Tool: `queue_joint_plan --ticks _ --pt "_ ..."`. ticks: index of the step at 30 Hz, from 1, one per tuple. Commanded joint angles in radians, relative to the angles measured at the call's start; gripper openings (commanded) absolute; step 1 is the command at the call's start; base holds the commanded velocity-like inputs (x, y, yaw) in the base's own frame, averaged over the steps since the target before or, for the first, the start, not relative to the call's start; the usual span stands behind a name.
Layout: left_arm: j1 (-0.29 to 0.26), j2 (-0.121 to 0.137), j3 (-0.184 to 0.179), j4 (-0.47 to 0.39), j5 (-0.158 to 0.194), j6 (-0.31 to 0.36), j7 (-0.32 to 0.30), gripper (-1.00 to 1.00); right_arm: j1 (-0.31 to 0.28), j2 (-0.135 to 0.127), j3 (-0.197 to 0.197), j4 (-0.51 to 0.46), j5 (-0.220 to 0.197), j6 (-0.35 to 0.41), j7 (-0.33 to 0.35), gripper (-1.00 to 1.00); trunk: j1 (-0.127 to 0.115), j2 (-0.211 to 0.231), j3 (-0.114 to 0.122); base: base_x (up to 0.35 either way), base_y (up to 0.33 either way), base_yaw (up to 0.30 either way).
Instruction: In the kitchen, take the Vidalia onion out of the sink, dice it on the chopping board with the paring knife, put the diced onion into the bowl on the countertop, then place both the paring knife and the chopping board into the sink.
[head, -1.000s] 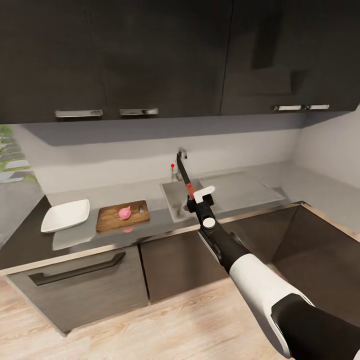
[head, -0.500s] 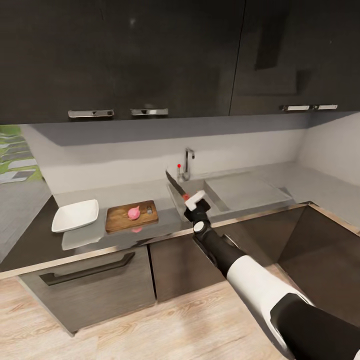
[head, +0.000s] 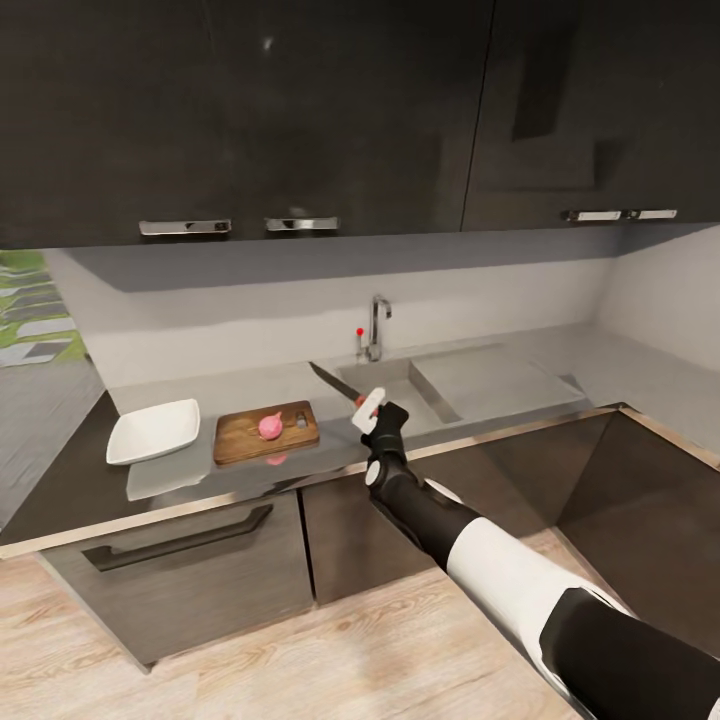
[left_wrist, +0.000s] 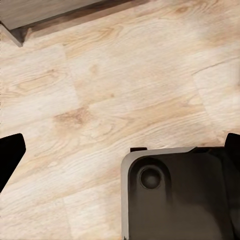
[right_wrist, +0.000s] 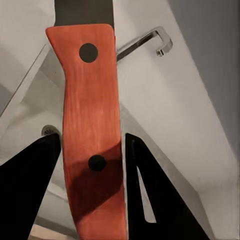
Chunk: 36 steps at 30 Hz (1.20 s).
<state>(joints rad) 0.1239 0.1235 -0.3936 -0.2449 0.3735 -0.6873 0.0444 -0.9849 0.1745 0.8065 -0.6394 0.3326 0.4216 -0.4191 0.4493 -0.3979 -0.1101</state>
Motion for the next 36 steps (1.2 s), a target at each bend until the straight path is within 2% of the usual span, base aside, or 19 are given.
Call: queue_joint_plan --ticks 1,9,19,36 --pt "0.000 0.002 -0.008 -0.002 0.007 -0.001 0.005 1.00 -0.001 0.000 0.006 0.000 0.006 0.017 -0.014 -1.00 0.001 -0.002 -0.002 0.000 0.024 0.000" --pt "0.000 0.004 -0.008 -0.002 0.007 -0.001 0.006 1.00 -0.001 0.000 0.011 0.003 0.001 0.066 -0.070 -1.00 0.001 -0.002 -0.006 0.000 0.007 0.009" --pt "0.000 0.004 -0.008 -0.004 0.007 -0.001 0.005 1.00 -0.001 0.000 0.013 0.003 0.000 0.068 -0.073 -1.00 0.001 -0.002 -0.021 0.000 0.000 0.092" --pt "0.000 0.004 -0.008 -0.004 0.007 -0.001 0.006 1.00 -0.001 0.000 0.014 0.003 0.000 0.068 -0.074 -1.00 0.001 -0.002 -0.045 0.000 0.000 0.161"
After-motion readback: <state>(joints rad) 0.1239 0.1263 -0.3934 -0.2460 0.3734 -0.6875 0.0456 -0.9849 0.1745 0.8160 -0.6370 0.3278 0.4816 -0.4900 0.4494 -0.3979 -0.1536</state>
